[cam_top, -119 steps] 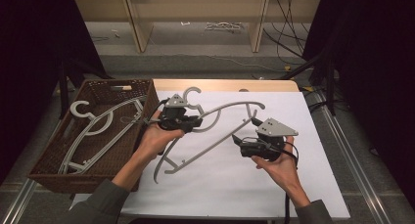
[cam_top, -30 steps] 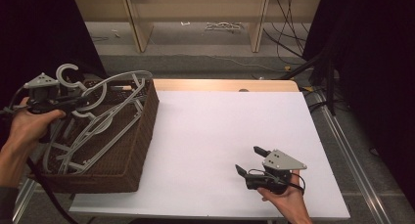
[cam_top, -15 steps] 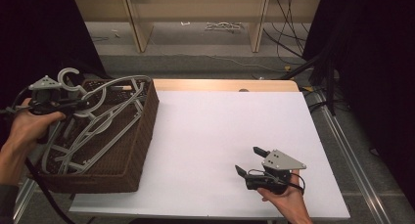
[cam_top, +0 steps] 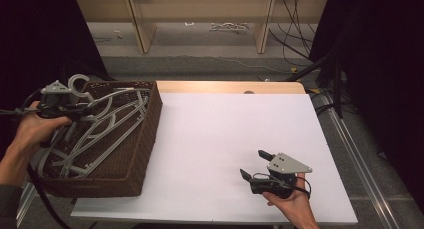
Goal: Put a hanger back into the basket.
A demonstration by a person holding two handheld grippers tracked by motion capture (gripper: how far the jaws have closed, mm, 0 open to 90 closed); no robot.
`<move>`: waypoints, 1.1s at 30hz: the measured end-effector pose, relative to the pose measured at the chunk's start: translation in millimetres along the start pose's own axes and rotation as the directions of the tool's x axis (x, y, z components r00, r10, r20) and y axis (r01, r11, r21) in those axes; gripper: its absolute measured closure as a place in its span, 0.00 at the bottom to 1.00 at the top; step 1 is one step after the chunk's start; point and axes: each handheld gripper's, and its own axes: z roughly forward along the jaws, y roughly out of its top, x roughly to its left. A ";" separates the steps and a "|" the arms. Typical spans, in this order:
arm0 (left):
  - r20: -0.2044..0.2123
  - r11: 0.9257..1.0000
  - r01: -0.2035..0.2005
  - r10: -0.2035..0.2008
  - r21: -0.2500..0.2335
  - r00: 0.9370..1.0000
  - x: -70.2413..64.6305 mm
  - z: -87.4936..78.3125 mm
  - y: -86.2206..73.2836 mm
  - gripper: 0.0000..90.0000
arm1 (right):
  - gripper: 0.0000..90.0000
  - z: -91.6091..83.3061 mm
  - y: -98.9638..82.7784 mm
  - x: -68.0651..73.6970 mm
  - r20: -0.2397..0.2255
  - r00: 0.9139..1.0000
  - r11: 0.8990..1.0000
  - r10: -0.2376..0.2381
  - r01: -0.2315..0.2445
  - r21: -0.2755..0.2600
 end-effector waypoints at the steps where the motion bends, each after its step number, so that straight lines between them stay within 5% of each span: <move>1: -0.007 1.000 -0.002 0.002 0.001 1.000 -0.9 3.7 0.6 0.89 | 0.20 0.0 -0.1 0.0 -0.001 1.000 1.000 -0.001 0.001 0.001; 9: -0.047 0.998 0.017 -0.015 0.055 0.999 2.0 23.0 -8.2 0.89 | 0.20 0.3 0.4 -0.1 -0.003 1.000 1.000 -0.005 0.005 -0.001; 13: -0.041 0.992 0.014 -0.009 0.124 0.999 2.8 32.7 -19.6 0.89 | 0.20 1.2 0.0 0.5 0.000 1.000 1.000 -0.007 0.007 -0.004; 19: -0.051 0.987 0.063 -0.056 0.148 0.997 7.2 38.5 -30.6 0.88 | 0.20 0.8 0.3 0.1 -0.005 1.000 1.000 -0.005 0.005 0.004; 23: -0.095 0.981 0.089 -0.073 0.174 0.993 8.1 43.8 -35.1 0.78 | 0.20 1.2 0.1 1.0 -0.004 1.000 1.000 -0.005 0.005 0.000; 29: -0.146 0.976 0.151 -0.129 0.154 0.981 10.6 43.3 -37.6 0.61 | 0.20 1.1 0.1 0.5 -0.002 1.000 1.000 -0.005 0.005 -0.001; 33: -0.171 0.978 0.193 -0.178 0.079 0.969 9.5 32.9 -34.8 0.52 | 0.20 1.2 0.0 0.6 -0.002 1.000 1.000 -0.004 0.004 0.000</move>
